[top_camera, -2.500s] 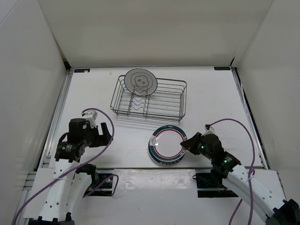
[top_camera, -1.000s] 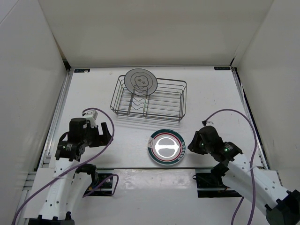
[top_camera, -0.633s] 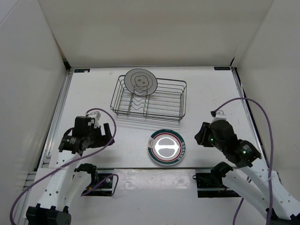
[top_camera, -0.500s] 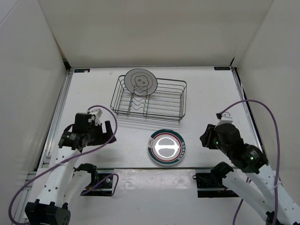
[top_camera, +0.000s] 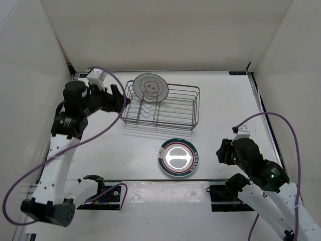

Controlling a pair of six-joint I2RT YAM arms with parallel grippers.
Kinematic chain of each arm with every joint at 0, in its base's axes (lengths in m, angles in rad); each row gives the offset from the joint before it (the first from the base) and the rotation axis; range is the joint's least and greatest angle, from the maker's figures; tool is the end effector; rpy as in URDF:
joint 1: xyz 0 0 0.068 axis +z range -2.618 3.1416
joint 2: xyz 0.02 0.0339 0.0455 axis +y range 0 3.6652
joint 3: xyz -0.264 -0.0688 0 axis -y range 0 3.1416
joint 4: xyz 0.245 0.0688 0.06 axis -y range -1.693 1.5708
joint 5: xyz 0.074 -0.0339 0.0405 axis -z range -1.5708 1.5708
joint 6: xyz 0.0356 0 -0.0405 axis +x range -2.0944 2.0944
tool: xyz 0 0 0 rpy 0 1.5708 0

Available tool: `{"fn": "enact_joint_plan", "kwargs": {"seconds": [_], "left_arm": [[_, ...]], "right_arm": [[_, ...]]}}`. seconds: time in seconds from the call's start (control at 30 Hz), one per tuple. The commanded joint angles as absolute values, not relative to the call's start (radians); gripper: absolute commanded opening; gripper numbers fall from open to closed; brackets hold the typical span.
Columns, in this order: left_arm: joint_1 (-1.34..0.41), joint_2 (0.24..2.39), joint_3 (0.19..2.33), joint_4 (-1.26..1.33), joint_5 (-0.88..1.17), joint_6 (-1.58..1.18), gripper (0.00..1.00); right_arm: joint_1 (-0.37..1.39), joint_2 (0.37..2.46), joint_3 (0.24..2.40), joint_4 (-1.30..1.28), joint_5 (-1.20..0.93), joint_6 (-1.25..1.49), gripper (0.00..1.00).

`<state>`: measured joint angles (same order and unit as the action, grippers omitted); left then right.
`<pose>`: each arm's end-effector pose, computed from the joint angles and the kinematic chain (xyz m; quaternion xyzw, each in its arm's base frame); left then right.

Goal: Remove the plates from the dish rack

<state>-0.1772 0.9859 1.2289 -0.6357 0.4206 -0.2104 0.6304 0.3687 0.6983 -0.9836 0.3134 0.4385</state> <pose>0.1904 -0.0489 0.4100 0.1025 0.8150 -0.2750 0.4997 0.0644 0.0334 0.2791 -0.0161 0.8883 0.1022 0.4474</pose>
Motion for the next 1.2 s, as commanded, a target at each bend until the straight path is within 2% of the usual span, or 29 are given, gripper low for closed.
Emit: {"fn": "enact_joint_plan", "kwargs": {"seconds": [0.0, 0.13, 0.37, 0.5, 0.6, 0.73, 0.83, 1.03, 1.07, 1.17], "left_arm": [[-0.213, 1.072, 1.357, -0.614, 0.422, -0.056, 0.92], [-0.279, 1.195, 1.454, -0.592, 0.364, 0.124, 0.94], [-0.439, 1.328, 1.469, -0.39, 0.212, 0.43, 1.0], [-0.501, 1.528, 1.624, -0.434, 0.169, 0.61, 1.0], [-0.508, 1.661, 1.762, -0.416, 0.146, 0.679, 1.0], [-0.5, 1.797, 1.776, -0.341, 0.112, 0.744, 1.0], [-0.474, 1.885, 1.854, -0.395, 0.138, 0.723, 1.0], [-0.425, 1.962, 1.899, -0.38, 0.225, 0.718, 0.88], [-0.42, 1.982, 1.914, -0.382, 0.235, 0.718, 0.82], [-0.394, 2.005, 1.927, -0.371, 0.253, 0.707, 0.76]], "right_arm": [[0.635, 0.377, 0.689, -0.934, 0.307, 0.388, 0.54], [0.637, 0.38, 0.684, -0.925, 0.291, 0.377, 0.56], [0.635, 0.359, 0.672, -0.913, 0.282, 0.37, 0.58], [0.637, 0.342, 0.666, -0.905, 0.272, 0.36, 0.58], [0.635, 0.336, 0.66, -0.9, 0.27, 0.354, 0.6], [0.637, 0.345, 0.66, -0.897, 0.27, 0.354, 0.6], [0.637, 0.345, 0.657, -0.897, 0.264, 0.354, 0.63], [0.635, 0.351, 0.652, -0.891, 0.25, 0.348, 0.64], [0.635, 0.35, 0.65, -0.891, 0.247, 0.347, 0.64], [0.637, 0.353, 0.65, -0.888, 0.249, 0.345, 0.64]]}}
